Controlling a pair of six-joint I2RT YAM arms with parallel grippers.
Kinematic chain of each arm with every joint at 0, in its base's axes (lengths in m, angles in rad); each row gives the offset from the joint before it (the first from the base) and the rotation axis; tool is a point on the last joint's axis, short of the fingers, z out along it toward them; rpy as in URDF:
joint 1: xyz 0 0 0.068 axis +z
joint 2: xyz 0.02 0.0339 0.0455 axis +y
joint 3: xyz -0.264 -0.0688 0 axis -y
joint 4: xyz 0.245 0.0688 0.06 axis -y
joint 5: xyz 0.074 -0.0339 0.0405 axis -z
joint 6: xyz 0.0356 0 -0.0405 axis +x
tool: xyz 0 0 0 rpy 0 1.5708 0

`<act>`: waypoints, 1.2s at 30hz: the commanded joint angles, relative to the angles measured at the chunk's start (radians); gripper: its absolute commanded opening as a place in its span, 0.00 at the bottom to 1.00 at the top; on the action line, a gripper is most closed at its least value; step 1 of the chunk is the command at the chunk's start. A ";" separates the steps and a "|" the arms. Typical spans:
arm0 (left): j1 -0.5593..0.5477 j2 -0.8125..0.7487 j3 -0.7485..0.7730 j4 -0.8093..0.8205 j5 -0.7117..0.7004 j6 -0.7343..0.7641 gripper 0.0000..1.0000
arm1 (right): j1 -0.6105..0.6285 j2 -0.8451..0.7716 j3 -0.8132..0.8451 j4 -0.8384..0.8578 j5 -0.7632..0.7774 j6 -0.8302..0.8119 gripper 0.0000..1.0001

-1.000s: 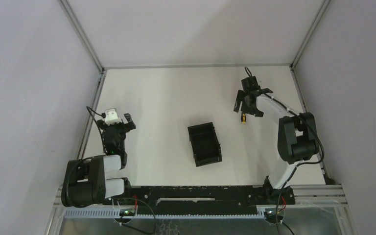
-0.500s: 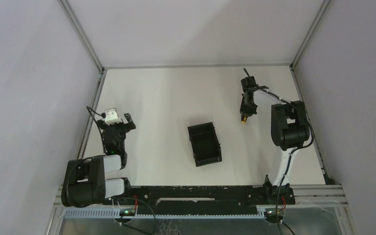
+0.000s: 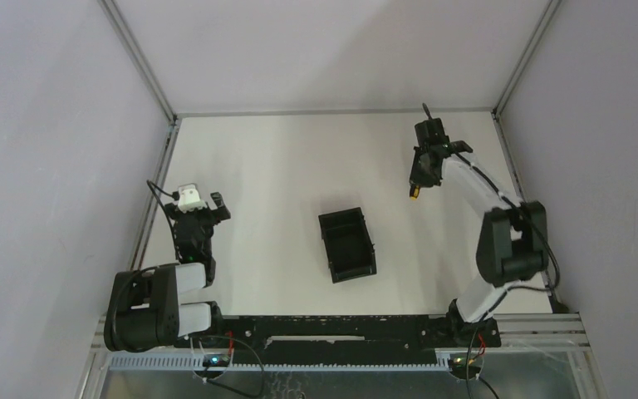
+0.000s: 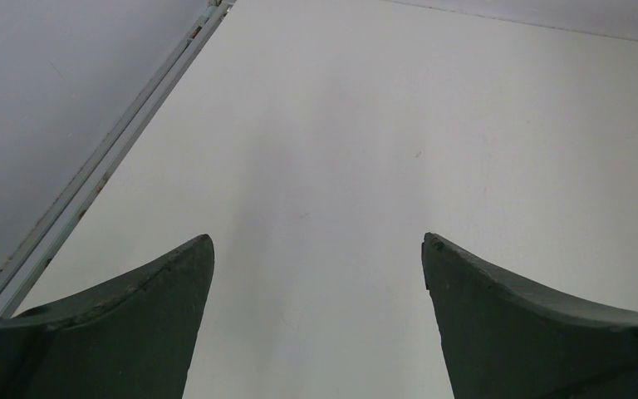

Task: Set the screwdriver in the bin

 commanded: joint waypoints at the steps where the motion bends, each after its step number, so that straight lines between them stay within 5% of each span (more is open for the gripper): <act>1: -0.005 -0.007 0.042 0.024 -0.010 0.015 1.00 | 0.074 -0.182 -0.030 -0.044 0.019 0.005 0.00; 10: -0.005 -0.008 0.042 0.025 -0.010 0.015 1.00 | 0.566 -0.355 -0.105 -0.092 0.126 -0.105 0.00; 15: -0.005 -0.007 0.043 0.025 -0.009 0.014 1.00 | 0.723 -0.367 -0.114 -0.073 0.115 -0.172 0.00; 36: -0.005 -0.007 0.043 0.026 -0.009 0.015 1.00 | 0.776 -0.214 -0.239 0.013 0.048 -0.125 0.00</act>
